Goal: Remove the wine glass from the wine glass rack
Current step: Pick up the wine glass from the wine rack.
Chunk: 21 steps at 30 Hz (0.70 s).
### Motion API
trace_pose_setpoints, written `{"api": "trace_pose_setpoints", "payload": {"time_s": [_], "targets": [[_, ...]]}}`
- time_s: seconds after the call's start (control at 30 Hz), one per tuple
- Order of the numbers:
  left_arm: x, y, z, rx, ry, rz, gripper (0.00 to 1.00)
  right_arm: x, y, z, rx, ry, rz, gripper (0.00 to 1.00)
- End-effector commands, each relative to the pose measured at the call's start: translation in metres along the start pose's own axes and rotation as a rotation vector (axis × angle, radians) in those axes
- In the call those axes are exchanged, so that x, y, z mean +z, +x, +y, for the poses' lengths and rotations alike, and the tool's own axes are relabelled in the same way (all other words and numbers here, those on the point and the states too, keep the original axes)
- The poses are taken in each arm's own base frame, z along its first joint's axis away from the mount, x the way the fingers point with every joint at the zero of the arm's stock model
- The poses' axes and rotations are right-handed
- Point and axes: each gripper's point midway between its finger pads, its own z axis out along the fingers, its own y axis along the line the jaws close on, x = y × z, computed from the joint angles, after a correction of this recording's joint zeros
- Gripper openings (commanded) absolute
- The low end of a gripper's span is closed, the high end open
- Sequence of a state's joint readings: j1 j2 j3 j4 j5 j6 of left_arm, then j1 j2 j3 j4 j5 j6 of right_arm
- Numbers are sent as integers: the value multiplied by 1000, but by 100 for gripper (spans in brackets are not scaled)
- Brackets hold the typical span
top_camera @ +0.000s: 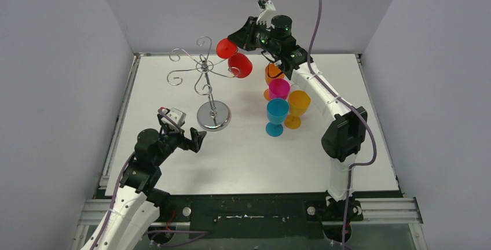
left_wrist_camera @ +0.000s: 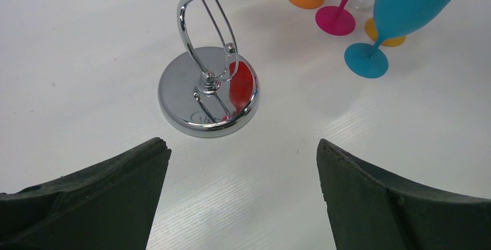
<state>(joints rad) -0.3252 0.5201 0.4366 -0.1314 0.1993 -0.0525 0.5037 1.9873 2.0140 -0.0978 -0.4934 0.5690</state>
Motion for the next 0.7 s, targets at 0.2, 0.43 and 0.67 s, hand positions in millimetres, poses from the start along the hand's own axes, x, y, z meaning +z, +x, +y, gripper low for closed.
{"api": "trace_pose_setpoints", "payload": {"time_s": [0.2, 0.43, 0.67], "targets": [[-2, -26, -4, -1, 20, -64, 97, -26, -30, 26, -47, -6, -60, 8], [-1, -25, -5, -4, 25, -61, 97, -25, -7, 14, -41, 10, 8, 13], [-1, -25, -4, -12, 21, -63, 97, -30, -8, 30, -32, -67, 5, 26]]}}
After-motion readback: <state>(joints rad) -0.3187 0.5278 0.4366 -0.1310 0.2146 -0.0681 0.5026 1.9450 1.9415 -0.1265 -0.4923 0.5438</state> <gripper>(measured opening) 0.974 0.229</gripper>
